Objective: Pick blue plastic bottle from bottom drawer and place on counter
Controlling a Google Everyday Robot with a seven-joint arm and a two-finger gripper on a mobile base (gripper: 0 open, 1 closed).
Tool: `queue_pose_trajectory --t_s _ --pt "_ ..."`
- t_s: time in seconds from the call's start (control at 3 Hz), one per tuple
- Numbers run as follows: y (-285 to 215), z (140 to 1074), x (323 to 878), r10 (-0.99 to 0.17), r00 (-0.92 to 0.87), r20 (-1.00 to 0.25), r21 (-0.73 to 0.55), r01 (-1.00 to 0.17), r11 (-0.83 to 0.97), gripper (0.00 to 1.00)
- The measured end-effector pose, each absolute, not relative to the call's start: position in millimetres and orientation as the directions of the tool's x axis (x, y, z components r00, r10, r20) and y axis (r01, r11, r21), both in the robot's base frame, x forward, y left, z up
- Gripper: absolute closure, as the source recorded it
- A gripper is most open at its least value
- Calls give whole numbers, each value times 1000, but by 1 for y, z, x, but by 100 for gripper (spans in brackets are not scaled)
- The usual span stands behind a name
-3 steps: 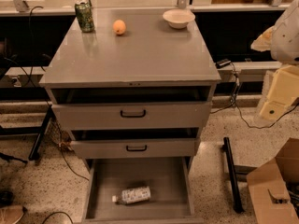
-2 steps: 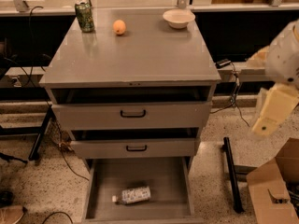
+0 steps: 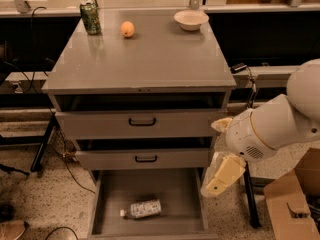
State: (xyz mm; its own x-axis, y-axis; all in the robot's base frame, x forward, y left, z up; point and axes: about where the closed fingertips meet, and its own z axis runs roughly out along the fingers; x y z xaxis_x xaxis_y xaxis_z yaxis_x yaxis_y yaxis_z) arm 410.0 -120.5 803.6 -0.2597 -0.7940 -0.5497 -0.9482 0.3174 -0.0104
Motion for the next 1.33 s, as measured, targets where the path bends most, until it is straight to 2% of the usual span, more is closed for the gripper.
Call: queue_pose_trajectory --t_s 0.33,0.67,1.0,1.33 --pt "-120 803 410 -795 -259 -549 -10 -948 317 0" --pt "-120 762 418 -829 -259 -496 -40 -947 320 0" --pt "-108 653 437 -873 -213 -439 -67 -961 268 0" --pt "-98 598 452 -880 -189 -436 -74 -967 245 0"
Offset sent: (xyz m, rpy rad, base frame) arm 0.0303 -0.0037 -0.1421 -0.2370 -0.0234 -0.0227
